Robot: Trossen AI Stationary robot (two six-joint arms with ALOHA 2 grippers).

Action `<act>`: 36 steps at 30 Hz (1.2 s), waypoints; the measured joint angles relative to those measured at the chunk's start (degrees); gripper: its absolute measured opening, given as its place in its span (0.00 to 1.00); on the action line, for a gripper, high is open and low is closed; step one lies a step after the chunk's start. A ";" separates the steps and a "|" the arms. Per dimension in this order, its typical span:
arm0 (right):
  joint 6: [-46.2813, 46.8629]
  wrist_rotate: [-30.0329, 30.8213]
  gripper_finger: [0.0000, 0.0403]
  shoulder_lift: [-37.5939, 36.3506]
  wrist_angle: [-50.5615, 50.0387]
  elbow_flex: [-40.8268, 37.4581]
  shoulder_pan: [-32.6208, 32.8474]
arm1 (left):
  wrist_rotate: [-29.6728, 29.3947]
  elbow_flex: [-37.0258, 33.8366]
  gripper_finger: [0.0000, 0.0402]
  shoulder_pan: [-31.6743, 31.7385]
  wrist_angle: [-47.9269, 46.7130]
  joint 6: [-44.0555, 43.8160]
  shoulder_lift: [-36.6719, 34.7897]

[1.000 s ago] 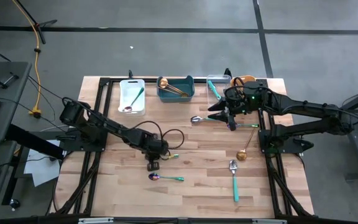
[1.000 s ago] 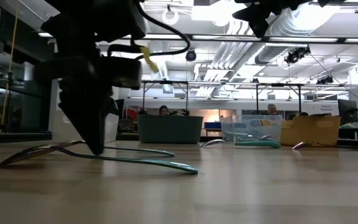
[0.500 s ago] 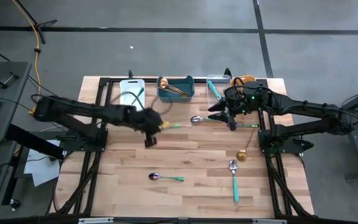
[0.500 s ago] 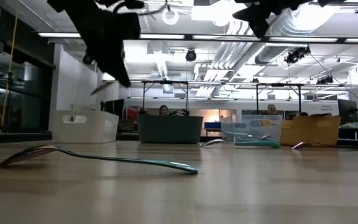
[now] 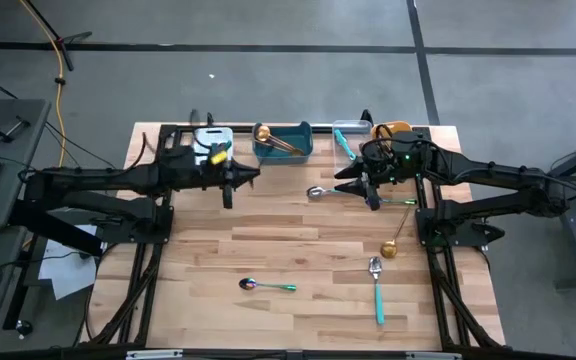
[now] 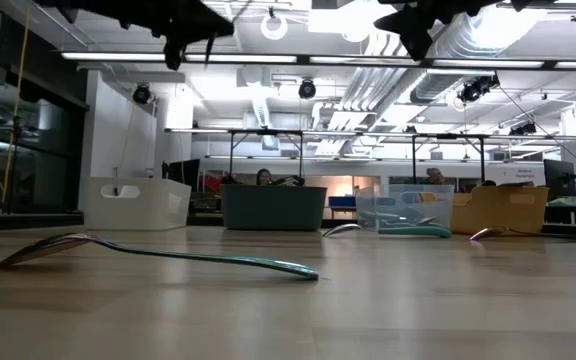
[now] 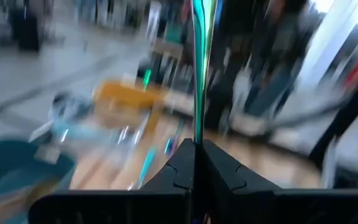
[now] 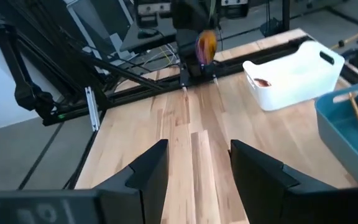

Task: Sort silverware by color (type)
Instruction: Put the green spoon into the white bin

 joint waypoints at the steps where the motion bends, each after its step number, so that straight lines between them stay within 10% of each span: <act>1: -0.42 0.12 0.41 0.00 0.49 0.00 0.10 | 0.20 -1.77 0.01 0.14 5.04 -1.29 -0.48; 6: -1.37 0.58 0.41 0.14 4.58 0.00 0.79 | 0.24 -6.00 0.01 0.17 20.84 -3.51 -0.44; 36: -1.78 3.43 0.41 1.18 6.45 0.02 2.01 | 2.82 -6.02 0.01 0.21 22.32 -0.75 -0.18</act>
